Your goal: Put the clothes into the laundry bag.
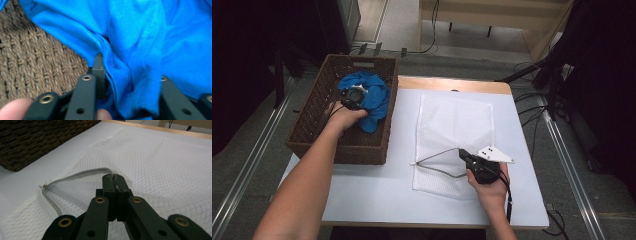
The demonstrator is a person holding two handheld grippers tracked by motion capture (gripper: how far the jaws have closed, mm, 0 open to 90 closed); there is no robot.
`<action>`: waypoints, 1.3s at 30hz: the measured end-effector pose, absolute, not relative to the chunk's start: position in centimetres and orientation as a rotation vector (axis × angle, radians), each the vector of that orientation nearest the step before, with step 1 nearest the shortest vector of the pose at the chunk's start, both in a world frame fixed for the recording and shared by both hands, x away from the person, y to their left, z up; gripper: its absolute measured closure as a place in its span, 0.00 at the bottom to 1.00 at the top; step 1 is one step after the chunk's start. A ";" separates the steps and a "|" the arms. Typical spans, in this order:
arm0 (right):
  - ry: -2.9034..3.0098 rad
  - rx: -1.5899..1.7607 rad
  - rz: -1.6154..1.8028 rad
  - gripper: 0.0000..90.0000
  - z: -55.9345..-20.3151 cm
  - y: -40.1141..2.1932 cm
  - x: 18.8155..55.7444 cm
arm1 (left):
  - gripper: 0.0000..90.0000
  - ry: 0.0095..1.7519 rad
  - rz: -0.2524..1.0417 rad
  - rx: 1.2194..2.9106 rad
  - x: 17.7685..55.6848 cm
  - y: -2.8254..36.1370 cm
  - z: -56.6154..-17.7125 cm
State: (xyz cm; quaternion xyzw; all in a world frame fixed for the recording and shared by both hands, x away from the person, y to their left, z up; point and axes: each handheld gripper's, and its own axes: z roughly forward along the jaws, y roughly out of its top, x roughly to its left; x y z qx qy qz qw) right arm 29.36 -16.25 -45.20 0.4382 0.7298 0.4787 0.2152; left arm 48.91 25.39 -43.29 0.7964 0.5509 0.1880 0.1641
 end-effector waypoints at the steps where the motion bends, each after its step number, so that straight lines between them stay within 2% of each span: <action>1: 2.023 1.215 1.327 1.00 -45.2 -16.2 29.4 | 0.81 1.574 0.519 2.270 48.8 25.5 -43.1; 3: 2.025 1.215 1.326 1.00 -45.2 -16.3 29.3 | 0.88 1.583 0.447 2.261 48.7 25.8 -42.8; 6: 2.025 1.217 1.327 1.00 -45.2 -16.3 29.4 | 0.91 1.560 0.283 2.245 48.4 26.2 -42.3; 8: 2.025 1.215 1.328 1.00 -45.2 -16.3 29.4 | 0.91 1.521 0.055 2.188 47.9 26.4 -42.0; 10: 2.027 1.212 1.326 1.00 -45.2 -16.3 29.4 | 0.91 1.408 -0.147 2.180 47.2 26.2 -41.6; 12: 2.028 1.210 1.322 1.00 -45.2 -16.2 29.3 | 0.91 1.322 -0.240 2.176 46.6 26.1 -41.0; 13: 2.029 1.208 1.321 1.00 -45.2 -16.2 29.3 | 0.91 1.304 -0.247 2.159 46.5 26.2 -40.8; 15: 2.028 1.211 1.321 1.00 -45.3 -16.1 29.3 | 0.89 1.326 -0.152 2.092 46.7 26.8 -40.1; 17: 2.028 1.213 1.319 1.00 -45.3 -16.1 29.2 | 0.88 1.402 0.049 1.981 47.3 27.8 -39.4; 18: 2.030 1.210 1.318 1.00 -45.3 -16.1 29.2 | 0.87 1.522 0.295 1.849 47.7 29.0 -38.9; 19: 2.030 1.210 1.318 1.00 -45.3 -16.1 29.2 | 0.86 1.522 0.295 1.849 47.7 29.0 -38.9; 20: 2.030 1.210 1.316 1.00 -45.3 -16.0 29.2 | 0.86 1.554 0.397 1.815 47.8 29.3 -38.8; 22: 2.031 1.210 1.315 1.00 -45.4 -16.0 29.2 | 0.82 1.616 0.499 1.754 48.1 29.9 -39.0; 23: 2.032 1.213 1.315 1.00 -45.4 -16.1 29.3 | 0.79 1.630 0.544 1.742 48.2 30.0 -39.3; 24: 2.033 1.214 1.313 1.00 -45.5 -16.1 29.3 | 0.68 1.653 0.624 1.757 48.6 30.2 -40.0; 25: 2.035 1.215 1.314 1.00 -45.5 -16.2 29.3 | 0.61 1.659 0.663 1.765 48.7 30.2 -40.3; 26: 2.035 1.215 1.314 1.00 -45.5 -16.2 29.3 | 0.54 1.659 0.663 1.765 48.7 30.2 -40.3; 27: 2.035 1.215 1.313 1.00 -45.5 -16.2 29.3 | 0.54 1.663 0.688 1.771 48.8 30.1 -40.7; 29: 2.033 1.219 1.315 1.00 -45.5 -16.3 29.3 | 0.33 1.686 0.681 1.775 49.1 30.0 -41.3; 30: 2.033 1.219 1.315 1.00 -45.5 -16.3 29.3 | 0.33 1.690 0.664 1.781 49.1 30.1 -41.5; 34: 2.033 1.218 1.315 1.00 -45.6 -16.3 29.4 | 0.20 1.745 0.596 1.840 49.4 30.2 -42.6; 37: 2.037 1.215 1.310 1.00 -45.6 -16.2 29.3 | 0.13 1.782 0.550 1.822 49.7 30.2 -42.9; 39: 2.039 1.215 1.308 1.00 -45.6 -16.2 29.3 | 0.13 1.785 0.504 1.788 49.8 30.4 -43.2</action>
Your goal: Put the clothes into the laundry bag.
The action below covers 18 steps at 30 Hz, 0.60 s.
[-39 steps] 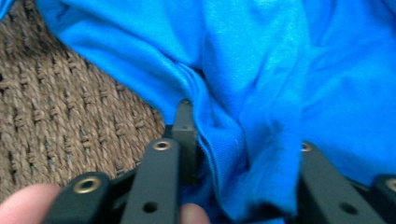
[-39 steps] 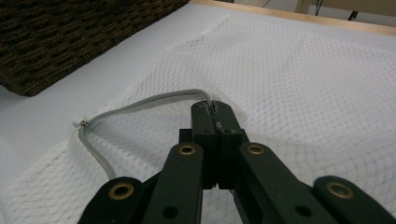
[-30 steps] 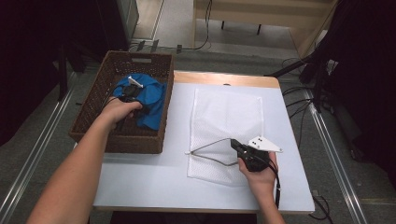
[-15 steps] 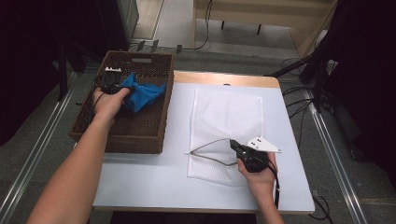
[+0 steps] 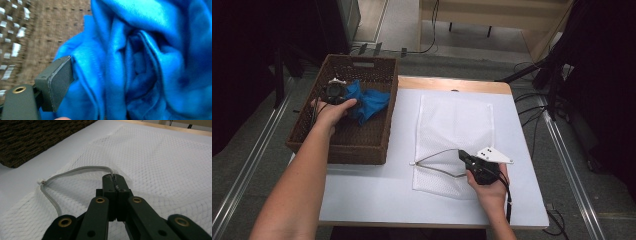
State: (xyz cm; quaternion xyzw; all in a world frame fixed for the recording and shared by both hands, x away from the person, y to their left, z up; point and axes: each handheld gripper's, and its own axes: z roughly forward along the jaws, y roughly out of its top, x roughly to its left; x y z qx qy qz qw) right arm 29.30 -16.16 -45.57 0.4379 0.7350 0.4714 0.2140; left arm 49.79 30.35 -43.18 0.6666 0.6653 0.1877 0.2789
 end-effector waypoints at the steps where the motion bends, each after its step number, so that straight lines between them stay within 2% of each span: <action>1: 2.038 1.213 1.308 1.00 -45.6 -16.2 29.3 | 0.12 1.792 0.494 1.788 49.9 30.3 -43.4; 10: 2.044 1.214 1.304 1.00 -45.7 -16.1 29.4 | 0.18 1.723 0.414 1.868 50.0 28.9 -44.1; 15: 2.047 1.215 1.301 1.00 -45.8 -16.0 29.4 | 0.40 1.679 0.490 1.982 49.7 28.6 -43.8; 16: 2.050 1.219 1.300 1.00 -45.8 -15.9 29.4 | 0.53 1.676 0.480 1.982 49.6 28.4 -43.8; 17: 2.050 1.219 1.300 1.00 -45.8 -15.9 29.4 | 0.53 1.675 0.480 1.985 49.7 28.5 -43.6; 18: 2.050 1.218 1.302 1.00 -45.8 -15.9 29.4 | 0.60 1.680 0.479 1.982 49.7 28.6 -43.5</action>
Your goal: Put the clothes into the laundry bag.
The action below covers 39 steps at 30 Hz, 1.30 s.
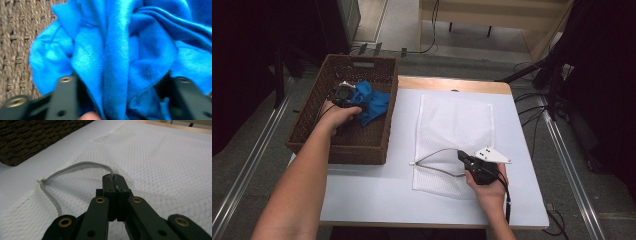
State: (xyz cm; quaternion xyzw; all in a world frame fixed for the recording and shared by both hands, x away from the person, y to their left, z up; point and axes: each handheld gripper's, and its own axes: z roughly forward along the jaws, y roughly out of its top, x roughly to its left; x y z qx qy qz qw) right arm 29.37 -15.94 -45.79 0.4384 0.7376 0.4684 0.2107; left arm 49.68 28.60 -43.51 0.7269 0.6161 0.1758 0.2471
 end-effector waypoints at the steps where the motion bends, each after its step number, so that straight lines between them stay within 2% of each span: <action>1: 2.049 1.219 1.303 1.00 -45.8 -16.0 29.4 | 0.69 1.691 0.459 1.969 49.7 28.7 -43.4; 2: 2.048 1.214 1.304 1.00 -45.8 -16.1 29.4 | 0.76 1.690 0.441 1.969 49.8 28.8 -43.0; 6: 2.048 1.212 1.306 1.00 -45.8 -16.1 29.4 | 0.80 1.666 0.394 1.951 49.8 28.9 -41.8; 16: 2.044 1.213 1.315 1.00 -45.7 -16.2 29.3 | 0.82 1.520 0.389 1.735 48.5 29.0 -37.5; 19: 2.044 1.214 1.314 1.00 -45.7 -16.2 29.3 | 0.82 1.465 0.475 1.688 47.8 28.8 -36.2; 21: 2.044 1.212 1.314 1.00 -45.7 -16.2 29.3 | 0.81 1.433 0.489 1.648 47.5 28.8 -35.6; 26: 2.047 1.214 1.313 1.00 -45.7 -16.2 29.3 | 0.81 1.385 0.545 1.618 46.7 28.4 -34.5; 39: 2.048 1.211 1.313 1.00 -45.8 -16.2 29.3 | 0.81 1.279 0.518 1.529 44.5 26.2 -32.2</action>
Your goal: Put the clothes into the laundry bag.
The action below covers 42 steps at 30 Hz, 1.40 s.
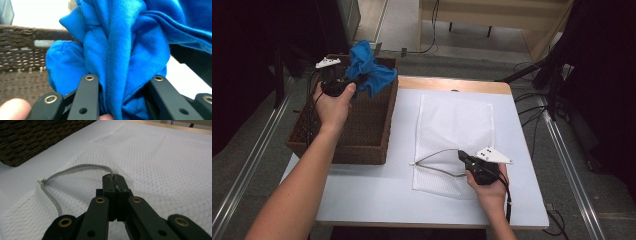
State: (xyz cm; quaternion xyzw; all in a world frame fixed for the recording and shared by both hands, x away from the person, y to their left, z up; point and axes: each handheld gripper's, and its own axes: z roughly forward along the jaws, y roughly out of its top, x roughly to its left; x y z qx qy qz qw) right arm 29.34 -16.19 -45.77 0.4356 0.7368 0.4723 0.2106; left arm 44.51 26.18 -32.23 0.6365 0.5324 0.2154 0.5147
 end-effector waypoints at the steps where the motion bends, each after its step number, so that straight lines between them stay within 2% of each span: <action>1: 2.048 1.212 1.314 1.00 -45.8 -16.2 29.3 | 0.81 1.268 0.516 1.534 44.3 25.8 -32.1; 22: 2.046 1.202 1.310 1.00 -45.8 -16.1 29.3 | 0.81 1.025 0.435 1.645 38.3 18.2 -31.5; 42: 2.044 1.211 1.316 1.00 -45.6 -16.2 29.3 | 0.81 0.946 0.316 1.660 33.0 14.9 -33.9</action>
